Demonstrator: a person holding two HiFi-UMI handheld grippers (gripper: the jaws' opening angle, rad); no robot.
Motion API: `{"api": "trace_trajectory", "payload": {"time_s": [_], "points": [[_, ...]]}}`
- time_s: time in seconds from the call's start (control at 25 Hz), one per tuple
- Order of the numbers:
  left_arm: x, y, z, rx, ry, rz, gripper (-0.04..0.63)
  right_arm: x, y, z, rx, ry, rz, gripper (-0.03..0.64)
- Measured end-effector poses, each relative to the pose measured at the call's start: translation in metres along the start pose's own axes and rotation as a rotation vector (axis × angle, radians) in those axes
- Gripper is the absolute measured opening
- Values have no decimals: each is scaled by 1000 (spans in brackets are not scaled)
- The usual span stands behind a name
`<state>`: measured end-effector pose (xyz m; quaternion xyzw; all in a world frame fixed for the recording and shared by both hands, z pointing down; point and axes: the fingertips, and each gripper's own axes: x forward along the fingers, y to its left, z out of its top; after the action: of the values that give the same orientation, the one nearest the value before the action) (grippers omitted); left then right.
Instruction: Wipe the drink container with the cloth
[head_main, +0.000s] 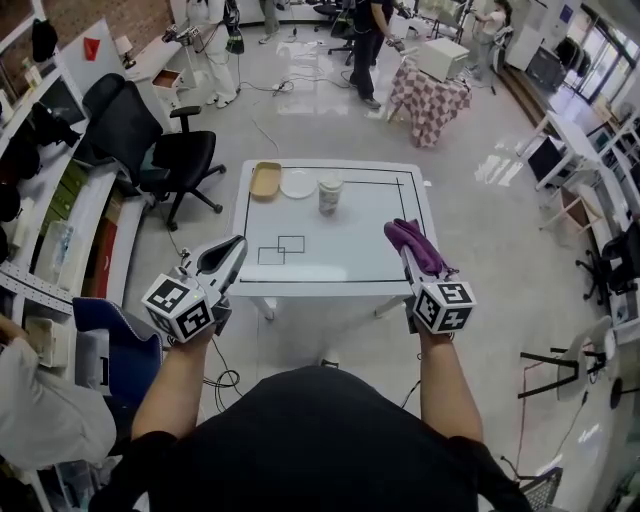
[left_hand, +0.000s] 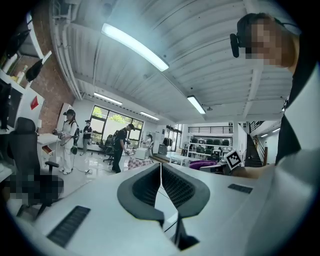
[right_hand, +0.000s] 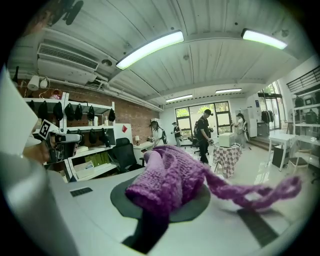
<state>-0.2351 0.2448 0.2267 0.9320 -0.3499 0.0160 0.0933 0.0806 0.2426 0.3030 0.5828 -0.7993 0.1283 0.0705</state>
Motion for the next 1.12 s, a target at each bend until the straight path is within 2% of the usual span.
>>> {"api": "trace_trajectory", "payload": {"time_s": [0.44,0.72,1.12], "points": [[103,2,15,7,5,56,29,61,-91,19,18,26,73,74],[136,15,16,-2,3,105,29,100,-113,26,-6,47,138,74],[167,63,8,-22,9,112,29,161,-110,29,-10,76,177,74]]}}
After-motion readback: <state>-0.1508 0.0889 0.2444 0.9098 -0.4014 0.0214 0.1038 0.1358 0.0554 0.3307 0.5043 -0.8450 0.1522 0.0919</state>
